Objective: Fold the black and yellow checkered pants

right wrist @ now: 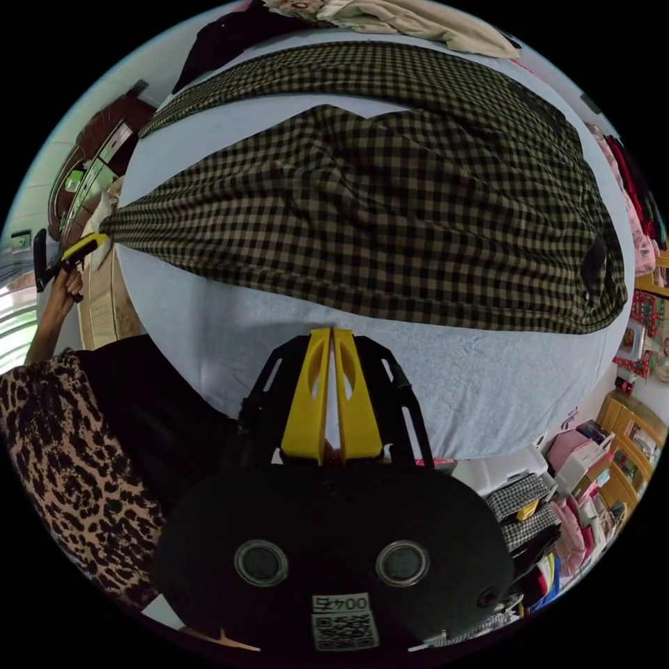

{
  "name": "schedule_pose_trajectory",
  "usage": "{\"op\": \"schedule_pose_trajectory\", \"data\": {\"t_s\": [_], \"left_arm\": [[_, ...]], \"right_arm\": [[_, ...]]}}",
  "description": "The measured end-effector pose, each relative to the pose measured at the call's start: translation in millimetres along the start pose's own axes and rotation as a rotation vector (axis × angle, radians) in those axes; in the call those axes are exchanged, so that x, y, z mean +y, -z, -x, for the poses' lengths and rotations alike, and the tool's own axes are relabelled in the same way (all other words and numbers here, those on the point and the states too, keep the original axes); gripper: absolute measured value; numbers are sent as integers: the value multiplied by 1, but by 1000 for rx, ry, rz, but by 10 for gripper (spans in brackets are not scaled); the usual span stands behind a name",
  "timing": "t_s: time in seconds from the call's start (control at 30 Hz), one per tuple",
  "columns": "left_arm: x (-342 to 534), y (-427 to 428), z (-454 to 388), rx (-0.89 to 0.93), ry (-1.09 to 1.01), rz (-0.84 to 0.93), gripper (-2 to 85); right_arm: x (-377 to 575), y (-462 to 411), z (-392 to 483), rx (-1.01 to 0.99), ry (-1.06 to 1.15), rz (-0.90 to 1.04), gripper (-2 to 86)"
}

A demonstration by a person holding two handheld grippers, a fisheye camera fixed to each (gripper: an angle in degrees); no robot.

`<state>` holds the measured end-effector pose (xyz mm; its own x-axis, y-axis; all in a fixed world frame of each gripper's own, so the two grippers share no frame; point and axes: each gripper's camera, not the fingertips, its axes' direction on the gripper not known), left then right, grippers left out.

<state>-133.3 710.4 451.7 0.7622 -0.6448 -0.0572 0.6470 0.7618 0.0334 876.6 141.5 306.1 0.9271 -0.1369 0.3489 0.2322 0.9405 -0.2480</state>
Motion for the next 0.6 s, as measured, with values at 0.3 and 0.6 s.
{"op": "schedule_pose_trajectory", "data": {"t_s": [0.3,0.6], "left_arm": [[-145,61,35,16,-44,-2,19],[-104,67,91,160,39,18,38]], "right_arm": [[1,-1,-22,-110,-99,-26,-7],[3,-6,-30,-166,-175,-63,-7]]}}
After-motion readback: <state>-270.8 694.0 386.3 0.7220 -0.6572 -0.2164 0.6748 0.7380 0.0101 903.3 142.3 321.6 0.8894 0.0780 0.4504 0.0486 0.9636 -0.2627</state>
